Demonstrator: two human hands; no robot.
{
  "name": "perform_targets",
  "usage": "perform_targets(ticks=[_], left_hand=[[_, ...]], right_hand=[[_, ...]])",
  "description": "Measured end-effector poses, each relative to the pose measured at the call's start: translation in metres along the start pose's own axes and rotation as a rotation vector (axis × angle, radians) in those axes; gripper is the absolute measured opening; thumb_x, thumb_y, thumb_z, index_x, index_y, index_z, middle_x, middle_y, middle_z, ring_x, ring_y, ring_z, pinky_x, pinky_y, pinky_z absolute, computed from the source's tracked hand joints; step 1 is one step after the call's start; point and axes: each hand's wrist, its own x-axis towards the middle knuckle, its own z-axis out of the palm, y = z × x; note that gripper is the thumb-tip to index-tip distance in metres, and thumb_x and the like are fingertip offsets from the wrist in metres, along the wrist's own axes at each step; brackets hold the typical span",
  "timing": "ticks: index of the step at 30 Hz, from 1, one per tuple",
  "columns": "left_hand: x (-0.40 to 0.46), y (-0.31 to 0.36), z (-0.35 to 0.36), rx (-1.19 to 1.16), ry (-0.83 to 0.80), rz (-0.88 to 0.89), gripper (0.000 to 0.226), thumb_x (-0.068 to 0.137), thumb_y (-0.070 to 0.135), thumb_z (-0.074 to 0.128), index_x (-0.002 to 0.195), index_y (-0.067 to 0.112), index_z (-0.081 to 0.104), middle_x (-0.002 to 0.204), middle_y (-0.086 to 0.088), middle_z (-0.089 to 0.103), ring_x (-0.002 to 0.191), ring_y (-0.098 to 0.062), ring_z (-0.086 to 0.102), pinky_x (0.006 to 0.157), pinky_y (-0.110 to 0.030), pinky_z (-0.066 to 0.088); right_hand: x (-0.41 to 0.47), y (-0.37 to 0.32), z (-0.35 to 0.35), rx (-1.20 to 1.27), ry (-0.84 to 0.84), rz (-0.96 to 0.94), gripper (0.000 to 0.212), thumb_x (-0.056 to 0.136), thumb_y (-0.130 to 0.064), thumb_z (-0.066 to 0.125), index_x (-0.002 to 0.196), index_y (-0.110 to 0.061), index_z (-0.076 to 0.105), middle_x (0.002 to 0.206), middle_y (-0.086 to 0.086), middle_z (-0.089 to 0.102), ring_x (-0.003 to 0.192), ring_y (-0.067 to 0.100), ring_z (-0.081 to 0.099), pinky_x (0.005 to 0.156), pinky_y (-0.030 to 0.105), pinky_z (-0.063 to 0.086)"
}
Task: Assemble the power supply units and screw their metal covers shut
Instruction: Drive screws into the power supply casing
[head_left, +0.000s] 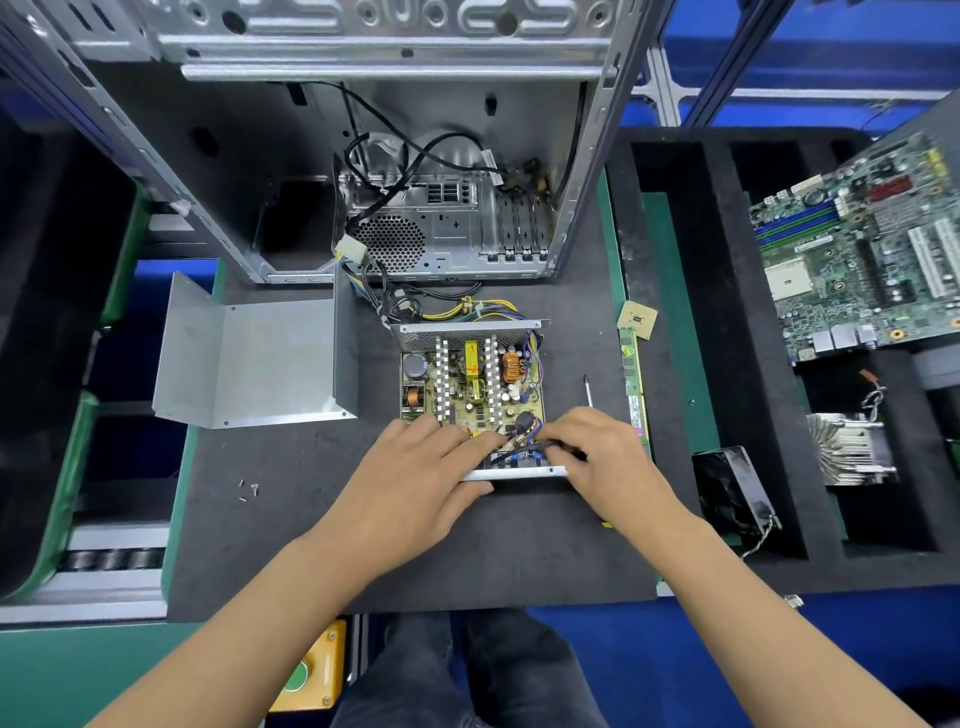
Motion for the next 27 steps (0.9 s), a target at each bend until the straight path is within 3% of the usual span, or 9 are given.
perform_targets(ticks=[10,27], left_hand=[[0.0001,-0.0004,0.0004,-0.004,-0.014,-0.004,0.050,0.098,0.046,0.035,0.132,0.021,0.061,0.096,0.005,0.065,0.083,-0.021,0.057,0.068,-0.035,0.047],[-0.0003,-0.0003,0.0006,0.008,-0.018,0.002,0.046,0.096,0.043,0.047,0.133,0.020,0.061,0.098,0.005,0.066,0.082,-0.022,0.056,0.068,-0.035,0.045]], right_hand=[[-0.0023,-0.0028,0.0039,0.013,0.029,0.024,0.014,0.083,0.004,0.072,0.094,-0.003,0.077,0.086,0.009,0.069,0.082,0.029,0.065,0.076,0.043,0.055],[-0.0011,-0.0015,0.0005,-0.007,-0.039,0.026,0.012,0.088,0.000,0.069,0.098,-0.004,0.074,0.091,0.007,0.066,0.081,0.025,0.063,0.075,0.038,0.052]])
